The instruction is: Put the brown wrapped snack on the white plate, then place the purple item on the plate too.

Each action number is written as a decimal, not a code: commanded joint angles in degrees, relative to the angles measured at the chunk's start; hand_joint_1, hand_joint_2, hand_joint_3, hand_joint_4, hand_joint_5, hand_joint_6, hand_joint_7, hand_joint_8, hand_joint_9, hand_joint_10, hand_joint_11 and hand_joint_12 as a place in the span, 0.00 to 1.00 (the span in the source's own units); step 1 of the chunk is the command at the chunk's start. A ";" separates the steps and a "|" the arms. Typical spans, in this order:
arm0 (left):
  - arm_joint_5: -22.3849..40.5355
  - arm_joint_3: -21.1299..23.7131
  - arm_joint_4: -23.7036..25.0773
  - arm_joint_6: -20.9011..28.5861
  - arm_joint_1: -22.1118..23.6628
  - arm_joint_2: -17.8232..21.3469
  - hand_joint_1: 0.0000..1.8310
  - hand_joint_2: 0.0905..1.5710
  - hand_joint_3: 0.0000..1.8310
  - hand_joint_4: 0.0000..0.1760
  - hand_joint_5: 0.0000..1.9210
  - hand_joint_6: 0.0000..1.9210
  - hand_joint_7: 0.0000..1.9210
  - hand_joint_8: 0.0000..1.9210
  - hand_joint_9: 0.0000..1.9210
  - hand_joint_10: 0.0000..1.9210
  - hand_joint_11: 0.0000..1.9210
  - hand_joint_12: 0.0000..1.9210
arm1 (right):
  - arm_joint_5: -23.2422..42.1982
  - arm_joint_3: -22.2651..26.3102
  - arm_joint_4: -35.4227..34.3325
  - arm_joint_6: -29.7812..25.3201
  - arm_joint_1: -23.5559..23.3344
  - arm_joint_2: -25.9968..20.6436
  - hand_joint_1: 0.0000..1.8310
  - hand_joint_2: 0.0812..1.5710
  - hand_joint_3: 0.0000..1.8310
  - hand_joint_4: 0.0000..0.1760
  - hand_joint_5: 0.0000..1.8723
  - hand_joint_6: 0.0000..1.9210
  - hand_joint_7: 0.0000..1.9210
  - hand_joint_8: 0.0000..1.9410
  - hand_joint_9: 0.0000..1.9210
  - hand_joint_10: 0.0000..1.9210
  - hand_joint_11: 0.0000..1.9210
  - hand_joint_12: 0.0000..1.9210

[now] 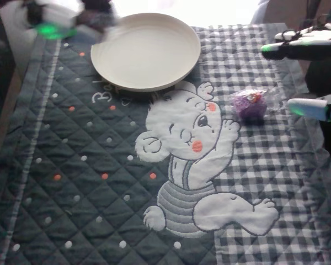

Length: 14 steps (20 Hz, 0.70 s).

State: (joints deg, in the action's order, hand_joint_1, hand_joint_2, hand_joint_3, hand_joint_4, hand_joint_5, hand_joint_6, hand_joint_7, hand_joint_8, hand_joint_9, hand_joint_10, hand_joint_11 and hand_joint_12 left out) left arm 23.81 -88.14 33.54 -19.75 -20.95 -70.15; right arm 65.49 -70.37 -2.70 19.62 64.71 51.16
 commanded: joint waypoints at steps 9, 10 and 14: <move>-2.51 -7.26 -1.17 0.28 -1.37 -7.24 0.48 0.51 0.00 0.67 0.14 0.00 0.27 0.00 0.33 0.02 0.09 0.56 | -2.50 -6.48 8.49 -3.60 -10.36 5.98 0.51 0.64 0.00 0.27 0.22 0.00 0.21 0.00 0.22 0.00 0.11 0.28; -2.38 -6.95 -1.22 0.28 -1.65 -6.94 0.48 0.51 0.00 0.67 0.14 0.00 0.27 0.00 0.33 0.02 0.09 0.56 | -3.37 -6.76 8.75 -3.60 -10.39 5.98 0.51 0.64 0.00 0.27 0.22 0.00 0.21 0.00 0.22 0.00 0.11 0.28; 5.02 -1.78 -9.81 -1.29 -6.58 -1.94 0.50 0.50 0.00 0.84 0.11 0.00 0.16 0.00 0.23 0.00 0.06 0.57 | -6.83 -7.65 9.31 -3.59 -10.43 6.12 0.57 0.58 0.00 0.68 0.18 0.00 0.19 0.00 0.18 0.00 0.00 0.49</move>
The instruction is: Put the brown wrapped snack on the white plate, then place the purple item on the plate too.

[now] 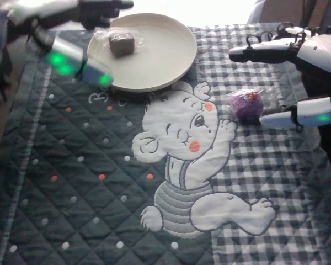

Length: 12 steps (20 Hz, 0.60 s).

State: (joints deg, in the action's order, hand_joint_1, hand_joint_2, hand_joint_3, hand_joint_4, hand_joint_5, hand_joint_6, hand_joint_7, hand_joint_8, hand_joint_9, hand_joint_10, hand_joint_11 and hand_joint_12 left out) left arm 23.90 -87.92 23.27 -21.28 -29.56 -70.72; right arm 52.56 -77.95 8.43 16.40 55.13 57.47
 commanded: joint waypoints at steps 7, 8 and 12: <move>19.42 7.40 -8.42 -0.02 -6.79 5.48 0.53 0.56 0.00 1.00 0.10 0.00 0.11 0.00 0.15 0.00 0.00 0.35 | 3.09 -1.28 -1.65 -0.37 -0.86 1.83 0.59 0.59 0.00 0.38 0.24 0.00 0.21 0.00 0.20 0.00 0.00 0.50; 20.60 8.12 -8.89 -0.02 -7.44 5.71 0.50 0.57 0.00 1.00 0.10 0.00 0.12 0.00 0.16 0.00 0.00 0.40 | 2.42 -1.61 -1.53 -0.37 -0.86 2.20 0.58 0.60 0.00 0.44 0.26 0.00 0.24 0.00 0.23 0.01 0.01 0.53; 23.53 9.86 -10.68 0.01 -9.71 6.43 0.47 0.57 0.00 1.00 0.09 0.00 0.13 0.00 0.18 0.00 0.00 0.48 | 0.21 -2.67 -1.52 -0.37 -0.86 3.81 0.68 0.60 0.00 0.00 0.44 0.01 0.49 0.04 0.46 0.15 0.20 0.68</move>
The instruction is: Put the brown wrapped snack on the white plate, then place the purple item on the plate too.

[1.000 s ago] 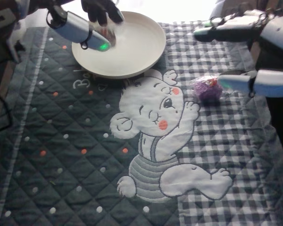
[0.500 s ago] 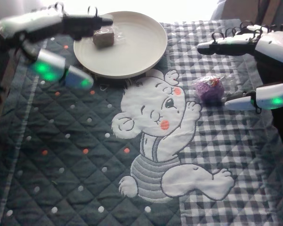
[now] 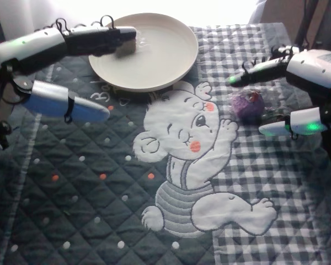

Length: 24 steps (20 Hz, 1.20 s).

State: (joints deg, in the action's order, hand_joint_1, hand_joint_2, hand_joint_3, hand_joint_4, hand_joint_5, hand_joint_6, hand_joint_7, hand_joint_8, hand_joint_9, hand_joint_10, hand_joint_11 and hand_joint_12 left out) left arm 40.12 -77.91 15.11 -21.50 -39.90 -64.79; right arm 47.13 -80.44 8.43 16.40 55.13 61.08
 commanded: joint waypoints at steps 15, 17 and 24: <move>15.14 3.92 -9.67 0.08 -6.04 5.01 0.40 0.57 0.00 0.70 0.10 0.00 0.15 0.00 0.18 0.00 0.00 0.52 | 2.04 -4.69 8.61 -2.21 -16.55 1.60 0.76 0.68 0.00 0.00 0.55 0.39 0.55 0.46 0.48 0.64 0.33 0.59; 16.30 4.22 -10.11 -0.01 -6.53 5.05 0.40 0.56 0.00 0.64 0.11 0.00 0.15 0.00 0.17 0.00 0.00 0.52 | -0.18 -7.59 10.73 -1.80 -21.54 4.51 0.76 0.66 0.00 0.00 0.62 0.29 0.59 0.37 0.51 0.61 0.36 0.59; 16.08 3.82 -9.99 -0.30 -6.38 4.35 0.46 0.55 0.00 0.42 0.16 0.00 0.16 0.00 0.17 0.00 0.00 0.52 | -13.78 -21.26 17.36 -1.73 -31.25 19.79 0.70 0.65 0.01 0.00 0.54 0.44 0.63 0.34 0.57 0.28 0.43 0.53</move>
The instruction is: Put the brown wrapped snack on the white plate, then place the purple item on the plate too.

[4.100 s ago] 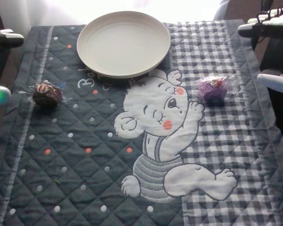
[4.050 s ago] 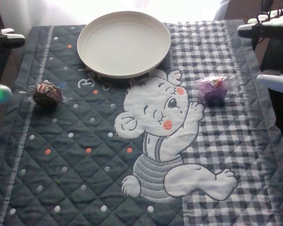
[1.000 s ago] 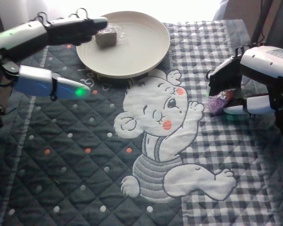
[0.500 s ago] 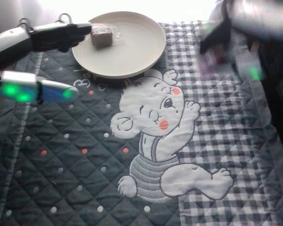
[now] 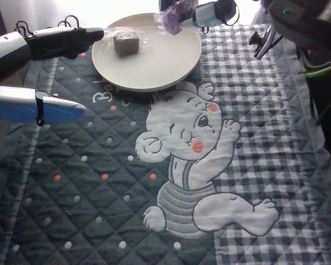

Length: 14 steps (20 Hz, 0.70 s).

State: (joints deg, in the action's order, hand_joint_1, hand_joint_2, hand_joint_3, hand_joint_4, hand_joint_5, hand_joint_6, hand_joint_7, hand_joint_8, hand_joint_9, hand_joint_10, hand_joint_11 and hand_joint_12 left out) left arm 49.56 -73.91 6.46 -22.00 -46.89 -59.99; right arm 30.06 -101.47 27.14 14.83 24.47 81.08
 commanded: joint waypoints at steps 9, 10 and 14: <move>9.22 0.82 -3.27 -1.02 0.30 1.00 0.43 0.55 0.00 0.53 0.15 0.00 0.15 0.00 0.17 0.00 0.00 0.52 | 7.32 2.97 -5.75 -0.17 -0.58 -3.32 0.46 0.54 0.00 1.00 0.00 0.00 0.00 0.00 0.05 0.00 0.00 0.32; 10.74 1.51 -4.01 -1.06 -0.19 2.05 0.44 0.53 0.00 0.75 0.13 0.00 0.14 0.00 0.15 0.00 0.00 0.41 | 10.10 5.44 -7.67 -0.17 -0.55 -5.67 0.44 0.53 0.00 1.00 0.00 0.00 0.00 0.00 0.03 0.00 0.00 0.32; 20.63 4.94 -7.72 -1.55 -2.66 5.18 0.48 0.52 0.00 0.63 0.16 0.00 0.15 0.00 0.14 0.00 0.00 0.36 | 21.91 13.97 -16.62 -0.07 5.78 -13.60 0.50 0.51 0.00 1.00 0.00 0.00 0.00 0.00 0.00 0.00 0.00 0.10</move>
State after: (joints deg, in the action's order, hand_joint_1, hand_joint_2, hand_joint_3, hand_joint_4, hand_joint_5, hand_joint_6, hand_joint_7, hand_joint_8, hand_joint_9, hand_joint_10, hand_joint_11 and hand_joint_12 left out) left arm 62.24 -68.64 -1.08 -23.94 -50.11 -54.70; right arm 45.93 -87.02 11.11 15.07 30.92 67.26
